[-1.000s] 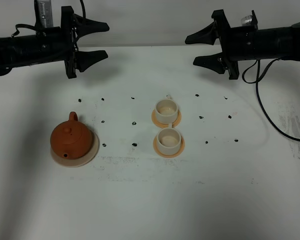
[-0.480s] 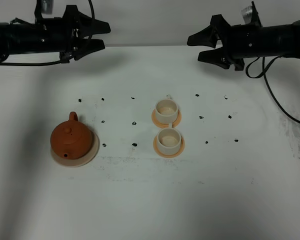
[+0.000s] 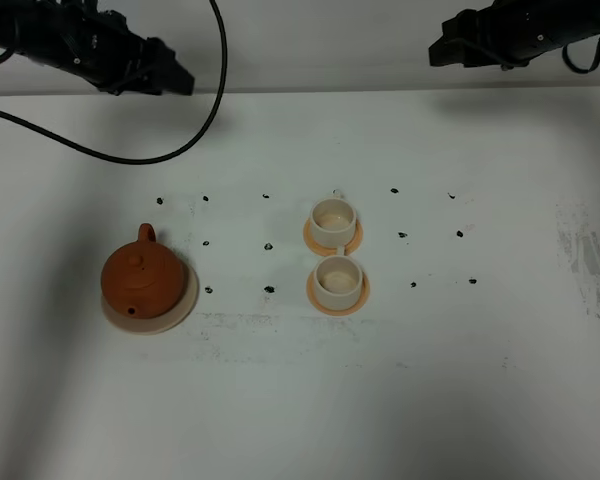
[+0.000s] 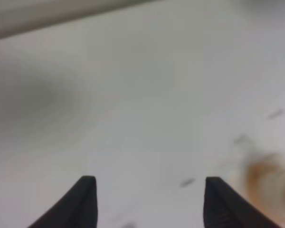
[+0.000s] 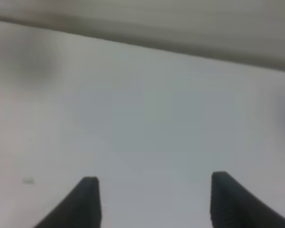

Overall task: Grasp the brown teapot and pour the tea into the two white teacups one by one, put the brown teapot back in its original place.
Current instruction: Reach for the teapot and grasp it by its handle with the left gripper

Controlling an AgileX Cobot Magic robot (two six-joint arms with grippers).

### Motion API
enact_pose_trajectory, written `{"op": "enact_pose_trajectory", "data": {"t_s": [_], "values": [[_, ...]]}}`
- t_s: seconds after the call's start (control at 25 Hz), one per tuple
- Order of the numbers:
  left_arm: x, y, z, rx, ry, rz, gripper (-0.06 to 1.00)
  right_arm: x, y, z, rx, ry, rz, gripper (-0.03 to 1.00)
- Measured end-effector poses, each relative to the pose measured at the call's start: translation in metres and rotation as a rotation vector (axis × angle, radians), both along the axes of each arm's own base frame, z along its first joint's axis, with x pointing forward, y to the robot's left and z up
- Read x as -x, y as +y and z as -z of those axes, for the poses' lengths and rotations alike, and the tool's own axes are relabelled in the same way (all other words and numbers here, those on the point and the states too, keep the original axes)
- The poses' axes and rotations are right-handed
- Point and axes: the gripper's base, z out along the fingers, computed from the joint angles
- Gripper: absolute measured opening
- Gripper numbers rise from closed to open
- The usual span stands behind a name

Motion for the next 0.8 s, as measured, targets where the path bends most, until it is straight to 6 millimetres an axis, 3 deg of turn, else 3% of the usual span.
{"op": "enact_pose_trajectory", "data": {"t_s": [0.2, 0.36, 0.48, 0.8], "values": [[0.004, 0.011, -0.006, -0.285, 0.012, -0.005, 0.51, -0.002, -0.013, -0.01, 0.165, -0.004, 0.045, 0.52], [0.014, 0.014, -0.042, -0.314, -0.052, -0.036, 0.51, 0.002, -0.016, -0.01, 0.201, 0.046, 0.042, 0.52], [0.026, 0.014, -0.065, -0.309, -0.093, -0.047, 0.51, 0.009, -0.016, -0.022, 0.204, 0.064, 0.042, 0.52], [0.082, 0.022, -0.078, -0.342, -0.183, -0.102, 0.51, 0.056, -0.012, -0.113, 0.169, -0.032, 0.031, 0.52]]}}
